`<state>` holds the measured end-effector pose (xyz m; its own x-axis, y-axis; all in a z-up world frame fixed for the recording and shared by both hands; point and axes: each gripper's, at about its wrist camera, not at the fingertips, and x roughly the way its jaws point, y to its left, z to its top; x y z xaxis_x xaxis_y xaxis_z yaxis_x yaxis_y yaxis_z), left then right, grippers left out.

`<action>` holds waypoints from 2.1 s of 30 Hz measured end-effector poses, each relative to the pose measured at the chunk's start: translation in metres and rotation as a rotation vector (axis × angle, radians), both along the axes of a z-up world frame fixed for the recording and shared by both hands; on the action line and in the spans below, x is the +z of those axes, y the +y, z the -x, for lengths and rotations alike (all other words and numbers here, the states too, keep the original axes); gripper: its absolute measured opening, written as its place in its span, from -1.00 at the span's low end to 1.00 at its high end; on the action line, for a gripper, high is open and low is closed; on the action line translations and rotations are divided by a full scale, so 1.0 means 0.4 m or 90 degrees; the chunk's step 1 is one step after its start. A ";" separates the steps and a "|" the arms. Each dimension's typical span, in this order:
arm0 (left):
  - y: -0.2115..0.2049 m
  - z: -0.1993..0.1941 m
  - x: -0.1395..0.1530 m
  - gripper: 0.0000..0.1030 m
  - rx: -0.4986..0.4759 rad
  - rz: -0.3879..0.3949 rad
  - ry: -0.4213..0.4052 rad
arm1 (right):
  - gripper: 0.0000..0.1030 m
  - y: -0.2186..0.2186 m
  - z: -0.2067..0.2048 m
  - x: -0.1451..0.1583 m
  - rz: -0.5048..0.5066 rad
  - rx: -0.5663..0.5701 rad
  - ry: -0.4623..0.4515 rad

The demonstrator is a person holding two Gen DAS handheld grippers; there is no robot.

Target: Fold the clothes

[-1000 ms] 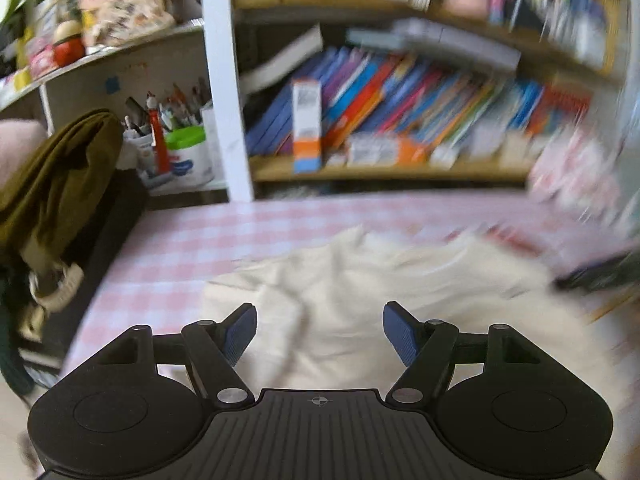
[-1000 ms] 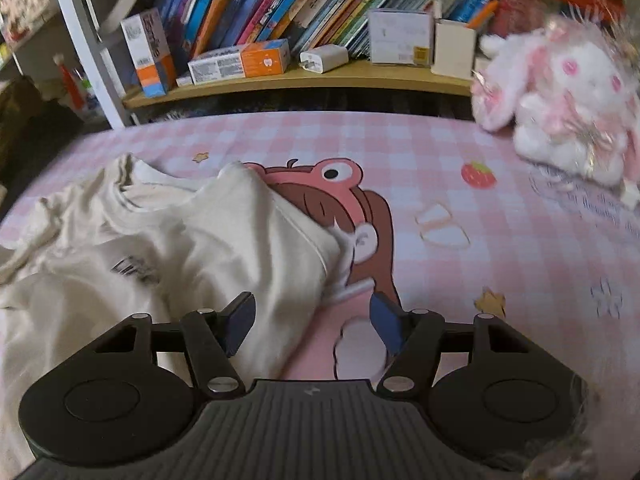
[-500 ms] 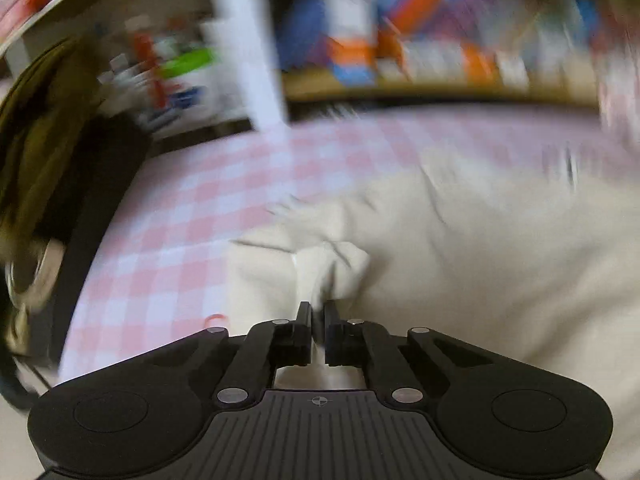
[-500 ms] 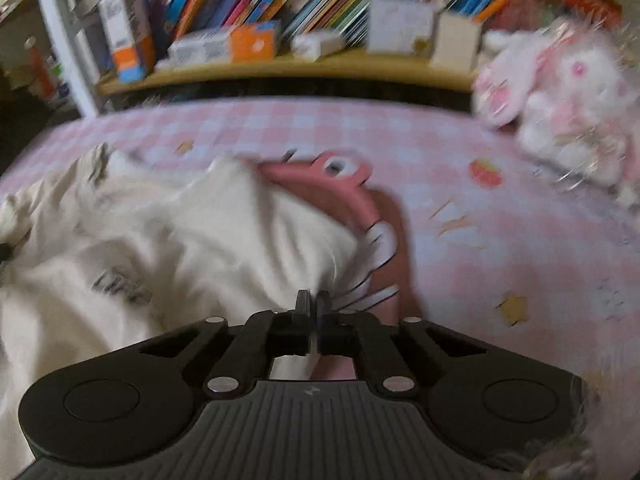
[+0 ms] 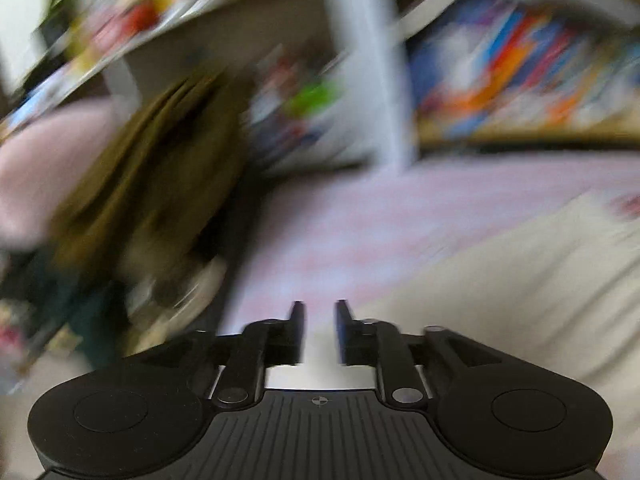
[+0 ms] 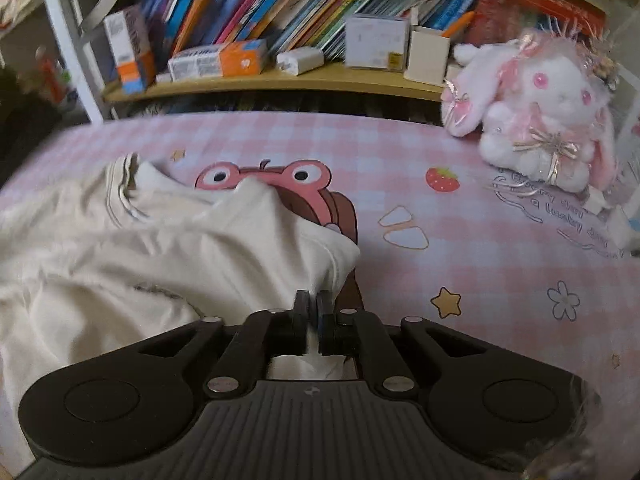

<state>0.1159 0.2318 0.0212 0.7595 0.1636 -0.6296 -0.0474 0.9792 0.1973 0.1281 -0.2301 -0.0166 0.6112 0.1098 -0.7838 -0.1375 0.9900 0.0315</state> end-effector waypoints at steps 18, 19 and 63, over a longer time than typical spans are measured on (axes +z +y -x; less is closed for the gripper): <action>-0.211 -0.340 -0.159 -0.18 -0.280 0.036 0.205 | -0.39 -0.045 -0.145 -0.065 0.000 0.018 0.056; -0.203 -0.343 -0.161 -0.45 -0.291 0.063 0.208 | -0.48 -0.045 -0.146 -0.071 -0.004 0.019 0.060; -0.381 0.105 -0.149 0.10 -0.546 -0.292 0.054 | -0.91 0.160 0.216 0.105 0.230 0.324 -0.130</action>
<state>0.0738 0.0795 -0.0386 0.6898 -0.1805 -0.7011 0.6778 0.5015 0.5378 0.0417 -0.1662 0.0253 0.6934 0.1760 -0.6987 -0.5593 0.7428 -0.3680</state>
